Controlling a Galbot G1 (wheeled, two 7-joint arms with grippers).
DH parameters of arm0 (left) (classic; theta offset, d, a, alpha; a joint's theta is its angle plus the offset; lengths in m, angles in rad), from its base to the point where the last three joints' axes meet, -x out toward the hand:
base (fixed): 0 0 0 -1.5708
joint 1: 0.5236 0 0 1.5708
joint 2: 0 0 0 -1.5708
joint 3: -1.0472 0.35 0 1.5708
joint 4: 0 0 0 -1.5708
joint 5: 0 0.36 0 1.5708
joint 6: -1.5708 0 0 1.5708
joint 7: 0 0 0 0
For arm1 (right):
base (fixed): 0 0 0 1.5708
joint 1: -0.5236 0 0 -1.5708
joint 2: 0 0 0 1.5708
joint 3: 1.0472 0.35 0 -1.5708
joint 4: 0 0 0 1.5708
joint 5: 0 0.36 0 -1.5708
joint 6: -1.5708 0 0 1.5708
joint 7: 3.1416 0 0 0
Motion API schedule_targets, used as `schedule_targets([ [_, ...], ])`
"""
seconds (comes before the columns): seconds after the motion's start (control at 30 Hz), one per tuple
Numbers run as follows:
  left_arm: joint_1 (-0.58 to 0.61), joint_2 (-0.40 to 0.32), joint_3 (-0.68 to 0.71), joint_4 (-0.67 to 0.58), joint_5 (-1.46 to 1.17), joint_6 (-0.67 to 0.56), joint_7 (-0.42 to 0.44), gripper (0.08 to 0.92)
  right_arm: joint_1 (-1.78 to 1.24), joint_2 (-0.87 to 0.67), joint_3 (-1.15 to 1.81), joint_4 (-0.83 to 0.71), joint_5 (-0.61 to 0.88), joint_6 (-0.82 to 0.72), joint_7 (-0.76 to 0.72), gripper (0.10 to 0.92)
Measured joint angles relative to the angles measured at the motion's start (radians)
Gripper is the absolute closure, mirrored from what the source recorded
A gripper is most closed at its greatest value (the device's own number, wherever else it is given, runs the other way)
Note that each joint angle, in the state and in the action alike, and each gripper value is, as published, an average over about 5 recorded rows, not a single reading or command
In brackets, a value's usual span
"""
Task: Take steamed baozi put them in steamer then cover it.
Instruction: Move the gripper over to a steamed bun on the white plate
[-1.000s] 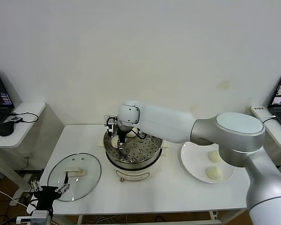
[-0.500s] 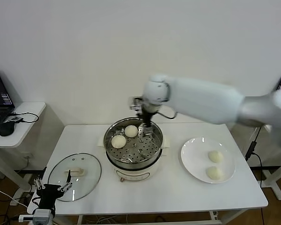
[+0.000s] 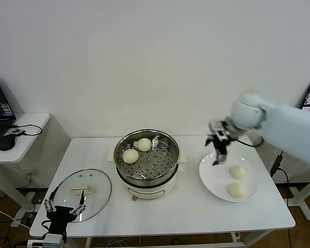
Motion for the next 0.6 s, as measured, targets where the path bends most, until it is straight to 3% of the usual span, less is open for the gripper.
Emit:
schedule_targets([
  [0.27, 0.007, -0.009, 0.018, 0.013, 0.018, 0.000, -0.002, 0.177, -0.228, -0.106, 0.160, -0.004, -0.138, 0.076, -0.013, 0.203],
  [0.6, 0.010, -0.007, 0.011, 0.018, 0.020, 0.001, -0.002, 0.177, -0.408, -0.124, 0.257, -0.052, -0.246, 0.110, 0.003, 0.203],
])
